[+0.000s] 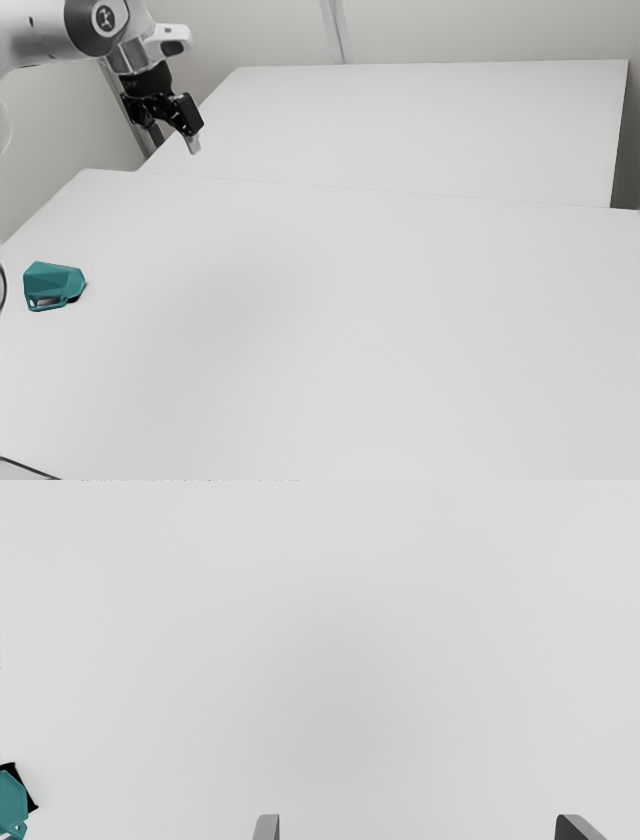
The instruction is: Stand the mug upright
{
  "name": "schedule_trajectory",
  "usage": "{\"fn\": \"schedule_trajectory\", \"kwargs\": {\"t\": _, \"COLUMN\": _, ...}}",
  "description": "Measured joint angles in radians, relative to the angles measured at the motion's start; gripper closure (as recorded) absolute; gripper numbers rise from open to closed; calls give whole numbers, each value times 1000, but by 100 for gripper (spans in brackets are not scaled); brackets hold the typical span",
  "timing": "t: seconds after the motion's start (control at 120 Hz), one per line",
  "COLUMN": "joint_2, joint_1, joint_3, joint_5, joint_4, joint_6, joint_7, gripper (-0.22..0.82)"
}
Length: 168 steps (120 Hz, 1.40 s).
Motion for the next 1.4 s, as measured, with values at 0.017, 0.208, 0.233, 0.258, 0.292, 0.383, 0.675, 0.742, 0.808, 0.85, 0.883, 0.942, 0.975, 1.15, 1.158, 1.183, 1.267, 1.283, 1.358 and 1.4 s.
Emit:
{"fn": "schedule_trajectory", "kwargs": {"t": 0.017, "joint_2": -2, "joint_1": 0, "joint_3": 0, "joint_5": 2, "joint_4": -3, "joint_6": 2, "joint_7": 0, "gripper": 0}}
{"fn": "schedule_trajectory", "kwargs": {"t": 0.208, "joint_2": -82, "joint_1": -8, "joint_3": 48, "joint_5": 7, "joint_4": -138, "joint_6": 52, "joint_7": 3, "gripper": 0}}
{"fn": "schedule_trajectory", "kwargs": {"t": 0.233, "joint_2": -108, "joint_1": -5, "joint_3": 58, "joint_5": 6, "joint_4": -177, "joint_6": 64, "joint_7": 2, "gripper": 0}}
{"fn": "schedule_trajectory", "kwargs": {"t": 0.258, "joint_2": -149, "joint_1": 0, "joint_3": 64, "joint_5": 6, "joint_4": -237, "joint_6": 81, "joint_7": 1, "gripper": 0}}
{"fn": "schedule_trajectory", "kwargs": {"t": 0.292, "joint_2": -200, "joint_1": 4, "joint_3": 76, "joint_5": 6, "joint_4": -313, "joint_6": 106, "joint_7": -1, "gripper": 0}}
{"fn": "schedule_trajectory", "kwargs": {"t": 0.383, "joint_2": -279, "joint_1": 5, "joint_3": 116, "joint_5": 7, "joint_4": -432, "joint_6": 159, "joint_7": -10, "gripper": 0}}
{"fn": "schedule_trajectory", "kwargs": {"t": 0.675, "joint_2": -468, "joint_1": 240, "joint_3": 156, "joint_5": 4, "joint_4": -793, "joint_6": 443, "joint_7": 6, "gripper": 0}}
{"fn": "schedule_trajectory", "kwargs": {"t": 0.742, "joint_2": -449, "joint_1": 318, "joint_3": 156, "joint_5": -31, "joint_4": -800, "joint_6": 494, "joint_7": 39, "gripper": 0}}
{"fn": "schedule_trajectory", "kwargs": {"t": 0.808, "joint_2": -418, "joint_1": 389, "joint_3": 156, "joint_5": -86, "joint_4": -802, "joint_6": 541, "joint_7": 86, "gripper": 0}}
{"fn": "schedule_trajectory", "kwargs": {"t": 0.85, "joint_2": -395, "joint_1": 435, "joint_3": 157, "joint_5": -137, "joint_4": -802, "joint_6": 567, "joint_7": 123, "gripper": 0}}
{"fn": "schedule_trajectory", "kwargs": {"t": 0.883, "joint_2": -372, "joint_1": 474, "joint_3": 157, "joint_5": -183, "joint_4": -801, "joint_6": 585, "joint_7": 158, "gripper": 0}}
{"fn": "schedule_trajectory", "kwargs": {"t": 0.942, "joint_2": -330, "joint_1": 540, "joint_3": 158, "joint_5": -271, "joint_4": -797, "joint_6": 611, "joint_7": 228, "gripper": 0}}
{"fn": "schedule_trajectory", "kwargs": {"t": 0.975, "joint_2": -297, "joint_1": 578, "joint_3": 158, "joint_5": -323, "joint_4": -788, "joint_6": 623, "joint_7": 272, "gripper": 0}}
{"fn": "schedule_trajectory", "kwargs": {"t": 1.15, "joint_2": -90, "joint_1": 718, "joint_3": 156, "joint_5": -570, "joint_4": -661, "joint_6": 650, "joint_7": 520, "gripper": 0}}
{"fn": "schedule_trajectory", "kwargs": {"t": 1.158, "joint_2": -83, "joint_1": 722, "joint_3": 156, "joint_5": -580, "joint_4": -658, "joint_6": 649, "joint_7": 533, "gripper": 0}}
{"fn": "schedule_trajectory", "kwargs": {"t": 1.183, "joint_2": -60, "joint_1": 734, "joint_3": 156, "joint_5": -612, "joint_4": -645, "joint_6": 646, "joint_7": 571, "gripper": 0}}
{"fn": "schedule_trajectory", "kwargs": {"t": 1.267, "joint_2": 16, "joint_1": 784, "joint_3": 141, "joint_5": -703, "joint_4": -587, "joint_6": 616, "joint_7": 698, "gripper": 0}}
{"fn": "schedule_trajectory", "kwargs": {"t": 1.283, "joint_2": 30, "joint_1": 801, "joint_3": 129, "joint_5": -717, "joint_4": -577, "joint_6": 608, "joint_7": 723, "gripper": 0}}
{"fn": "schedule_trajectory", "kwargs": {"t": 1.358, "joint_2": 89, "joint_1": 917, "joint_3": 25, "joint_5": -764, "joint_4": -536, "joint_6": 571, "joint_7": 834, "gripper": 0}}
{"fn": "schedule_trajectory", "kwargs": {"t": 1.4, "joint_2": 119, "joint_1": 964, "joint_3": -16, "joint_5": -778, "joint_4": -512, "joint_6": 554, "joint_7": 892, "gripper": 0}}
